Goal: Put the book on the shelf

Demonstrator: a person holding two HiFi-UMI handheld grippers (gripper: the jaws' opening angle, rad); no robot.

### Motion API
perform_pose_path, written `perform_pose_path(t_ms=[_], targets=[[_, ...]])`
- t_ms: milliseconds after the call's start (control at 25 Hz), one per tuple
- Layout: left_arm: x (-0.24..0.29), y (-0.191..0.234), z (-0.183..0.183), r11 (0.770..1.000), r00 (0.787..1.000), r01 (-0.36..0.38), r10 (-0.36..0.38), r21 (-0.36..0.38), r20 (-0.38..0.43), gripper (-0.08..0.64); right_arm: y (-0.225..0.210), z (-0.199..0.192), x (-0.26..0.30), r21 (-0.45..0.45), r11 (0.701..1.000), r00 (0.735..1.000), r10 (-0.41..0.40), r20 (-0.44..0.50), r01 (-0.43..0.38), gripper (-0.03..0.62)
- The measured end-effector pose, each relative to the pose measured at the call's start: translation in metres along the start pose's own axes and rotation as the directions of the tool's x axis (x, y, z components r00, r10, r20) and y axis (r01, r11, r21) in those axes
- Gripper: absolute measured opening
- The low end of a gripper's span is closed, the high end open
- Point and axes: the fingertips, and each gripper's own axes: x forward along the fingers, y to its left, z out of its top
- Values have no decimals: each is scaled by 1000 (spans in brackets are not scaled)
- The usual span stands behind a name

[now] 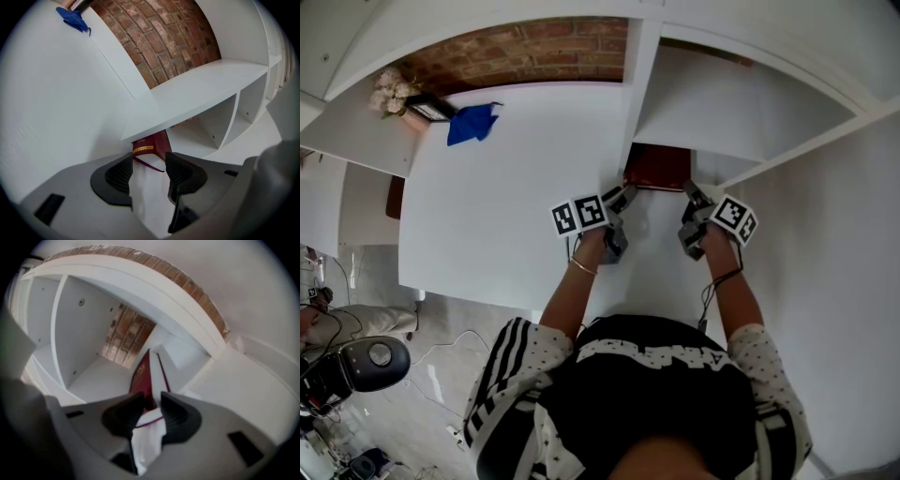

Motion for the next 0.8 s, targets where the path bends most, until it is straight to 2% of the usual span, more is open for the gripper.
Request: perform_pose_path(t_ms=[800], targets=[[-10,-12,-3,999,999,33,-34,13,14,244,2,6,-1,34,999,998,3,59,-5,129]])
